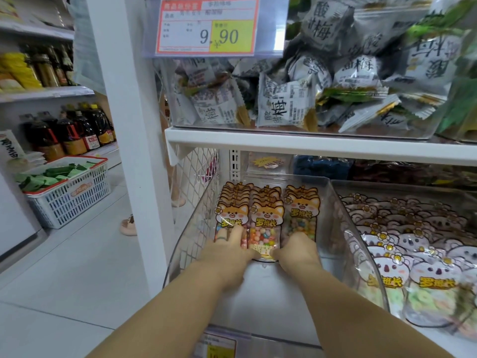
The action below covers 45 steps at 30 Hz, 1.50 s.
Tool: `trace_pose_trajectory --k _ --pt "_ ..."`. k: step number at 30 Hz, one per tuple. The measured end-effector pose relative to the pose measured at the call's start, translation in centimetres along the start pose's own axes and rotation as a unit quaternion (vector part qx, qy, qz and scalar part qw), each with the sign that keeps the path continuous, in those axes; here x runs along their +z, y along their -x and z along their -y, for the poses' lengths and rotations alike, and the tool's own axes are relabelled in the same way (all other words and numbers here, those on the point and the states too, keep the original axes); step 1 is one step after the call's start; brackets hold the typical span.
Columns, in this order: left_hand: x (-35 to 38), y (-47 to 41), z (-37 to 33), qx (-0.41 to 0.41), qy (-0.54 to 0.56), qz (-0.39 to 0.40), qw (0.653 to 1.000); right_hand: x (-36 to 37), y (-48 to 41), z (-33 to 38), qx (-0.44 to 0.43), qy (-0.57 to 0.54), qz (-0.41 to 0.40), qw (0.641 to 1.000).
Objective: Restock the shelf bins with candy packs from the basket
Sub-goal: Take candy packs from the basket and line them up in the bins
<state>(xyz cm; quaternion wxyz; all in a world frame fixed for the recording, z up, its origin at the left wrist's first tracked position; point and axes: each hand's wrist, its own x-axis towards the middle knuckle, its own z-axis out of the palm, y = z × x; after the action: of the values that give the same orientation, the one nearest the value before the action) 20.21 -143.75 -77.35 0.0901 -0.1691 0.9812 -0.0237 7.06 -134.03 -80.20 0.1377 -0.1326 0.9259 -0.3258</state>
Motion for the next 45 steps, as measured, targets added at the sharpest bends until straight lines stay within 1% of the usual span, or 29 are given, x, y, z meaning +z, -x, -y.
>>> trace_pose_trajectory --k 3,7,10,13,16,20,22,24,27,29,30,31,33,34,36,38,40,42,44,45 --pt "0.2 -0.1 -0.1 -0.009 -0.007 0.011 1.0 0.4 -0.2 0.4 -0.021 -0.013 -0.028 0.999" --pt "0.5 -0.4 0.1 -0.014 0.004 0.024 1.0 0.6 -0.2 0.8 -0.001 -0.07 -0.051 0.996" --pt "0.6 -0.6 0.1 -0.018 -0.022 0.03 0.999 0.2 -0.1 0.9 0.011 -0.055 -0.03 0.998" --pt "0.4 -0.7 0.0 -0.019 -0.041 0.039 0.998 -0.2 0.0 0.8 -0.001 -0.03 -0.018 0.999" --pt "-0.1 -0.4 -0.1 -0.017 -0.048 0.057 0.997 -0.8 0.9 1.0 -0.002 -0.022 0.018 1.0" --pt "-1.2 0.7 -0.6 -0.026 -0.016 0.099 0.995 -2.3 2.5 0.9 -0.031 -0.019 0.052 0.998" --pt "-1.6 1.4 -0.9 -0.023 0.015 0.101 0.994 -3.4 3.7 0.8 -0.059 -0.019 0.06 0.996" --pt "-2.2 2.3 -1.1 -0.023 0.04 0.082 0.996 -4.9 5.5 0.9 -0.103 -0.007 0.068 0.992" --pt "-3.4 4.3 -1.7 -0.034 0.091 0.031 0.995 -7.4 8.9 1.0 -0.203 0.04 0.083 0.975" --pt "-4.3 6.3 -2.7 -0.033 0.13 -0.02 0.991 -9.1 11.9 0.6 -0.27 0.057 0.073 0.958" --pt "-4.4 7.5 -3.3 -0.026 0.145 -0.057 0.987 -9.9 13.5 0.2 -0.311 0.056 0.06 0.947" --pt "-4.4 8.8 -4.1 -0.013 0.159 -0.104 0.982 -10.6 15.3 -0.4 -0.355 0.052 0.042 0.932" --pt "-3.9 11.7 -6.1 0.019 0.211 -0.193 0.958 -12.1 18.9 -2.4 -0.429 0.032 0.021 0.903" --pt "-3.3 13.2 -7.2 0.033 0.243 -0.222 0.944 -12.6 20.5 -3.9 -0.445 0.017 0.02 0.895" --pt "-1.1 16.0 -9.6 0.048 0.294 -0.236 0.925 -12.6 22.8 -7.8 -0.45 -0.002 0.025 0.893" --pt "2.4 17.7 -12.0 0.055 0.313 -0.22 0.922 -11.5 24.1 -12.4 -0.42 -0.003 0.046 0.906" --pt "6.6 18.8 -14.5 0.05 0.312 -0.166 0.934 -10.1 24.4 -17.0 -0.36 0.005 0.099 0.928" --pt "10.5 19.6 -16.8 0.047 0.312 -0.079 0.946 -8.7 24.2 -21.2 -0.285 0.042 0.16 0.944" --pt "13.8 20.2 -18.5 0.043 0.298 0.017 0.953 -7.6 23.9 -25.0 -0.215 0.096 0.215 0.948" --pt "15.4 20.5 -19.0 0.04 0.288 0.057 0.955 -7.1 23.7 -26.8 -0.186 0.123 0.244 0.944"
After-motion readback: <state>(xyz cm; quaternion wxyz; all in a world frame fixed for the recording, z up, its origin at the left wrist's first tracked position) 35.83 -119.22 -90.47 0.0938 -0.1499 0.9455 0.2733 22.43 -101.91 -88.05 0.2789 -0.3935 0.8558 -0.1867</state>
